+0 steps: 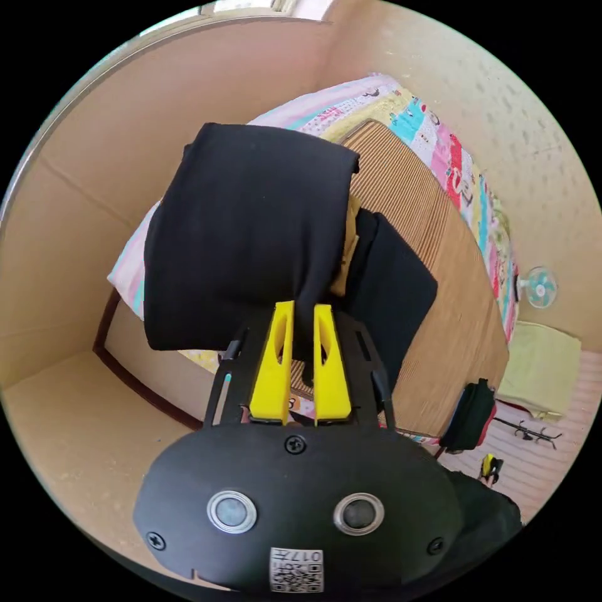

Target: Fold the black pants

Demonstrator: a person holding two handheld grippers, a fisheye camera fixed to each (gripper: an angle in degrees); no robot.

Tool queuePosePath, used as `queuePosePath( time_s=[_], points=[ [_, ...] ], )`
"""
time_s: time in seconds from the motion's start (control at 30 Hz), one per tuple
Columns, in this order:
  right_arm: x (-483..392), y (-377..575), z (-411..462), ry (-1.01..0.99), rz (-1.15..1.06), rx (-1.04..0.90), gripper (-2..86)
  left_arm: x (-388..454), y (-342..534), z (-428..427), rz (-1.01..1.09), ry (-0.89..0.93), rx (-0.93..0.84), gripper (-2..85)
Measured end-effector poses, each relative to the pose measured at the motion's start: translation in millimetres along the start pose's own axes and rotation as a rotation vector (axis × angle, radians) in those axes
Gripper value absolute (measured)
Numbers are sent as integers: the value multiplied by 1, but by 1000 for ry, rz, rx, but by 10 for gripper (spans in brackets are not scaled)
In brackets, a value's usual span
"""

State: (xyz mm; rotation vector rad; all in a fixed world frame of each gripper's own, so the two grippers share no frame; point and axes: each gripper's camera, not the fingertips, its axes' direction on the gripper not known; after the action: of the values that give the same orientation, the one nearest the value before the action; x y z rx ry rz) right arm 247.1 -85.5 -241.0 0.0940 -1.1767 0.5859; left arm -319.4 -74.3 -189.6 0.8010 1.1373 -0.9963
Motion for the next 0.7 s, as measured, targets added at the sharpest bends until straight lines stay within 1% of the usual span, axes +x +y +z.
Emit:
queuePosePath(
  time_s=[0.03, 0.07, 0.1, 0.13, 0.2, 0.23, 0.27, 0.3, 0.33, 0.37, 0.4, 0.43, 0.5, 0.53, 0.57, 0.6, 0.63, 0.7],
  points=[
    [-4, 2, -2, -36, -37, 18, 2, -3, 5, -16, 8, 72, 54, 52],
    [-6, 3, -5, -65, -68, 31, 2, -2, 17, -52, 52, 183, 182, 47],
    [-7, 4, -6, -76, -85, 33, 2, 1, 28, -86, 99, 294, 262, 42],
    [-8, 6, -9, -91, -120, 33, 2, 4, 34, -102, 123, 355, 298, 40],
    [-11, 9, -12, -114, -171, 35, 2, 19, 53, -159, 208, 621, 451, 35],
    [-14, 11, -14, -139, -212, 35, 2, 26, 56, -171, 234, 688, 479, 33],
    [-17, 11, -16, -173, -254, 35, 3, 45, 63, -195, 301, 792, 535, 28],
    [-19, 11, -17, -192, -275, 34, 3, 72, 71, -220, 391, 838, 574, 23],
    [-25, 10, -18, -234, -324, 24, 4, 89, 76, -233, 444, 843, 587, 21],
    [-35, 8, -19, -261, -382, 3, 5, 123, 88, -258, 556, 842, 602, 18],
    [-41, 7, -18, -264, -411, -12, 6, 158, 103, -279, 662, 862, 622, 16],
    [-54, 4, -16, -249, -465, -51, 9, 173, 110, -288, 704, 883, 630, 14],
    [-77, 2, -9, -207, -555, -121, 15, 224, 138, -311, 807, 1048, 645, 11],
    [-92, 2, -2, -185, -617, -173, 22, 236, 145, -315, 821, 1095, 644, 10],
    [-105, 3, 6, -169, -667, -220, 31, 259, 161, -322, 865, 1178, 639, 9],
    [-111, 3, 10, -164, -687, -244, 40, 280, 180, -329, 918, 1257, 641, 8],
    [-121, 5, 18, -153, -724, -291, 59, 290, 191, -333, 943, 1294, 645, 8],
    [-132, 9, 31, -116, -758, -345, 111, 321, 227, -344, 1005, 1464, 655, 7]
  ],
)
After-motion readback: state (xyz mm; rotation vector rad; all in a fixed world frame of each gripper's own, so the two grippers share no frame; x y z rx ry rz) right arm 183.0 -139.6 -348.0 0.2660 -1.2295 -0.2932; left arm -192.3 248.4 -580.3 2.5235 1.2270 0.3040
